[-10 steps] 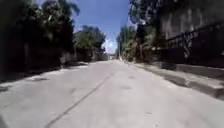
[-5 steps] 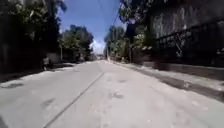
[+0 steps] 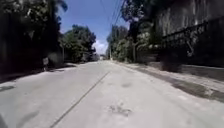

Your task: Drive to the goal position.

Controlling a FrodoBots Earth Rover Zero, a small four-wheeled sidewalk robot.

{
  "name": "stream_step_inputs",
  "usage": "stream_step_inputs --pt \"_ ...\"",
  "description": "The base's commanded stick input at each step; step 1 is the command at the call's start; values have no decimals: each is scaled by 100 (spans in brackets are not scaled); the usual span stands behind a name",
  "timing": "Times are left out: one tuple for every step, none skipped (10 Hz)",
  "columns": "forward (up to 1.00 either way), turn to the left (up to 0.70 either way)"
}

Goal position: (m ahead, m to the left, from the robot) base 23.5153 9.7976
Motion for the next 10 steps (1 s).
stream_step_inputs --pt "85 0" --pt "85 0" --pt "85 0" --pt "85 0" --pt "85 0" --pt "85 0" --pt "85 0" --pt "85 0" --pt "85 0" --pt "85 0"
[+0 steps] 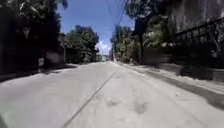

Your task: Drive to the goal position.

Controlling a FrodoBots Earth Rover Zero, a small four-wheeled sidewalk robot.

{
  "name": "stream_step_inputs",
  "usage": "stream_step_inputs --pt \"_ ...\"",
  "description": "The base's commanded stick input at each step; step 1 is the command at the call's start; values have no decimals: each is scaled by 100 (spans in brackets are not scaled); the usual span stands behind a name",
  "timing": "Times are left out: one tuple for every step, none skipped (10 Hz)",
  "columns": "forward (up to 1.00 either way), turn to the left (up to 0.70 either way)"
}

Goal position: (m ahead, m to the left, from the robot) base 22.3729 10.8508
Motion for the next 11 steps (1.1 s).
stream_step_inputs --pt "85 0" --pt "85 0" --pt "85 0" --pt "85 0" --pt "85 0" --pt "85 0" --pt "85 0" --pt "85 0" --pt "85 0" --pt "85 0" --pt "85 0"
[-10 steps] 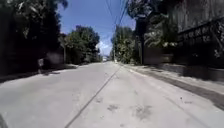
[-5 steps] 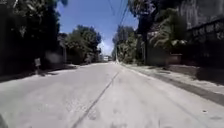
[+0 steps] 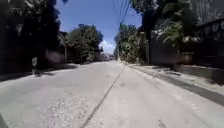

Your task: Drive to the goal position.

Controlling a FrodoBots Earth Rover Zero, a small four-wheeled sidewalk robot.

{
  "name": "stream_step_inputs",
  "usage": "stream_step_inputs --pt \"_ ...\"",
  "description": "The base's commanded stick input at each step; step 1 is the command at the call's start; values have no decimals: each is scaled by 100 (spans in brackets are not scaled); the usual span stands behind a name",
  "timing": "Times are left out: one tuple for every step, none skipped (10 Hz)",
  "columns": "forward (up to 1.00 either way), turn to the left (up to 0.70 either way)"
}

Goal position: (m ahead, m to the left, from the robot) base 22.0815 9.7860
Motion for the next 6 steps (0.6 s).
stream_step_inputs --pt "85 0" --pt "85 0" --pt "85 0" --pt "85 2" --pt "85 6" --pt "85 14"
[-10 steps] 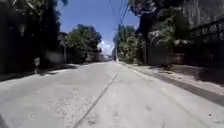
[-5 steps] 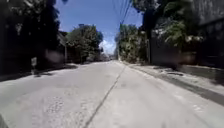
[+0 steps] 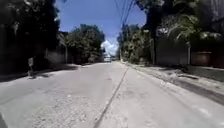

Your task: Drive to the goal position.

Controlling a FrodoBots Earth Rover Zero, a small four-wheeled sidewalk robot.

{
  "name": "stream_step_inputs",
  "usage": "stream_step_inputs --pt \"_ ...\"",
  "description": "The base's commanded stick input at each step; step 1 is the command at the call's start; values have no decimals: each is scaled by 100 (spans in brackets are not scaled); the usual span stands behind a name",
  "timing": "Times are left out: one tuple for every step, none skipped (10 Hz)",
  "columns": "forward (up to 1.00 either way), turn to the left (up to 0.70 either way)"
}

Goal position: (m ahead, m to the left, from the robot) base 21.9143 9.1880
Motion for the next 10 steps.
stream_step_inputs --pt "85 12" --pt "85 12" --pt "85 -6" --pt "85 -34" --pt "85 -34" --pt "85 -34" --pt "85 -34" --pt "85 -26" --pt "85 -4" --pt "85 0"
